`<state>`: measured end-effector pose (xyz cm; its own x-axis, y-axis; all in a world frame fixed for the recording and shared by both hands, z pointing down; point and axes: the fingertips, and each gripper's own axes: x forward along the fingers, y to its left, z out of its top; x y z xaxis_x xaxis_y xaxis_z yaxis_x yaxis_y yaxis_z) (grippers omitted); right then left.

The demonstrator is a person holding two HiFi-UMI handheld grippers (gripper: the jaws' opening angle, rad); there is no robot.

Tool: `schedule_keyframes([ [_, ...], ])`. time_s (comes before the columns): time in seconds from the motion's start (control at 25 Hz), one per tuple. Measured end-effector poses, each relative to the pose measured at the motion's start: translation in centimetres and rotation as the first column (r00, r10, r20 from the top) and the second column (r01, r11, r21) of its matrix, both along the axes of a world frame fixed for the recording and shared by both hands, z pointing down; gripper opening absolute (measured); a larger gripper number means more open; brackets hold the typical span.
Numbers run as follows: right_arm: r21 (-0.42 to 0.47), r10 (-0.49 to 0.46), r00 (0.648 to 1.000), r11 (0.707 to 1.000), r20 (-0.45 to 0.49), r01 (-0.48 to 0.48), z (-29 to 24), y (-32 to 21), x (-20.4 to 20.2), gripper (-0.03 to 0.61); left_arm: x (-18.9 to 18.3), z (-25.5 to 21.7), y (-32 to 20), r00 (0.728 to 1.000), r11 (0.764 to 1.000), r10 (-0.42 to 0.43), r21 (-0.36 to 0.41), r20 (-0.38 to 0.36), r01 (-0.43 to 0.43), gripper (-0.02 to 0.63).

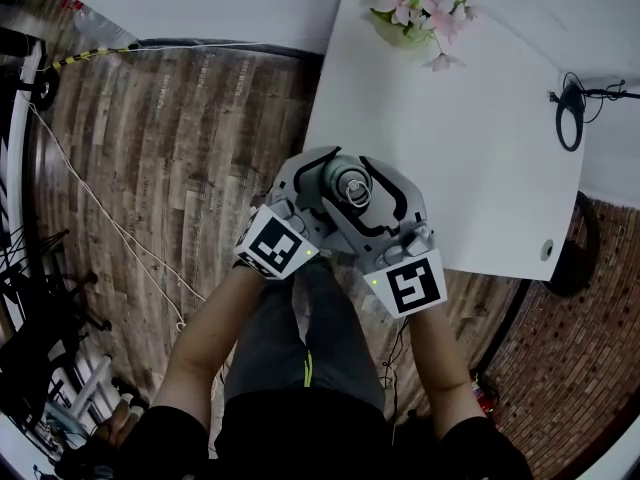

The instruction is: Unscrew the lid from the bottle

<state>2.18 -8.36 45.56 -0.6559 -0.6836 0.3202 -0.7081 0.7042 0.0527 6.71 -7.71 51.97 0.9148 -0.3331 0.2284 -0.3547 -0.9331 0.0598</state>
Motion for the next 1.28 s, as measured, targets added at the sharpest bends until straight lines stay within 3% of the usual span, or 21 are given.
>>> schedule_keyframes([
  [0.08, 0.026, -0.096, 0.995, 0.995, -0.018, 0.097, -0.3, 0.1, -0.4, 0.268, 0.0, -0.1, 0.0, 1.0, 1.0, 0.0, 0.003, -0.001, 0.0, 0.37],
  [0.2, 0.049, -0.265, 0.963, 0.962, -0.056, 0.268, -0.7, 0.3, -0.9, 0.268, 0.2, -0.5, -0.2, 1.0, 1.0, 0.006, 0.015, -0.005, -0.006, 0.37],
  [0.4, -0.006, -0.511, 0.854, 0.858, -0.098, 0.513, -0.5, 0.9, -1.3, 0.268, 0.2, -0.4, -0.2, 1.0, 1.0, 0.005, 0.014, -0.002, -0.005, 0.37],
  [0.52, -0.073, -0.607, 0.787, 0.795, -0.113, 0.603, -0.3, 1.3, -1.4, 0.268, 0.2, -0.9, -0.2, 1.0, 1.0, 0.01, 0.028, -0.003, -0.01, 0.37],
  [0.64, -0.094, -0.633, 0.766, 0.774, -0.112, 0.626, -0.2, 1.4, -1.4, 0.268, 0.1, -0.9, -0.2, 1.0, 1.0, 0.009, 0.028, -0.003, -0.009, 0.37],
  [0.84, -0.077, -0.61, 0.787, 0.792, -0.091, 0.606, -0.3, 1.4, -1.4, 0.268, 0.1, -0.8, -0.1, 1.0, 1.0, 0.012, 0.028, -0.002, -0.012, 0.37],
  [1.08, -0.076, -0.552, 0.83, 0.833, -0.075, 0.547, 0.1, 1.4, -0.4, 0.295, 0.2, -0.7, -0.3, 1.0, 1.0, 0.009, 0.027, -0.003, -0.009, 0.37],
  [1.16, -0.079, -0.49, 0.871, 0.87, -0.037, 0.486, -0.1, 1.7, 0.6, 0.3, 0.2, -0.8, -0.2, 1.0, 1.0, 0.009, 0.027, -0.003, -0.009, 0.37],
  [1.2, -0.066, -0.426, 0.905, 0.903, -0.013, 0.424, -0.3, 1.7, 1.0, 0.302, 0.2, -0.8, -0.2, 1.0, 1.0, 0.009, 0.027, -0.003, -0.008, 0.37],
  [1.28, -0.002, -0.232, 0.972, 0.973, 0.049, 0.232, -1.3, 1.0, 1.7, 0.305, 0.1, -0.8, -0.2, 1.0, 1.0, 0.006, 0.027, -0.002, -0.006, 0.37],
])
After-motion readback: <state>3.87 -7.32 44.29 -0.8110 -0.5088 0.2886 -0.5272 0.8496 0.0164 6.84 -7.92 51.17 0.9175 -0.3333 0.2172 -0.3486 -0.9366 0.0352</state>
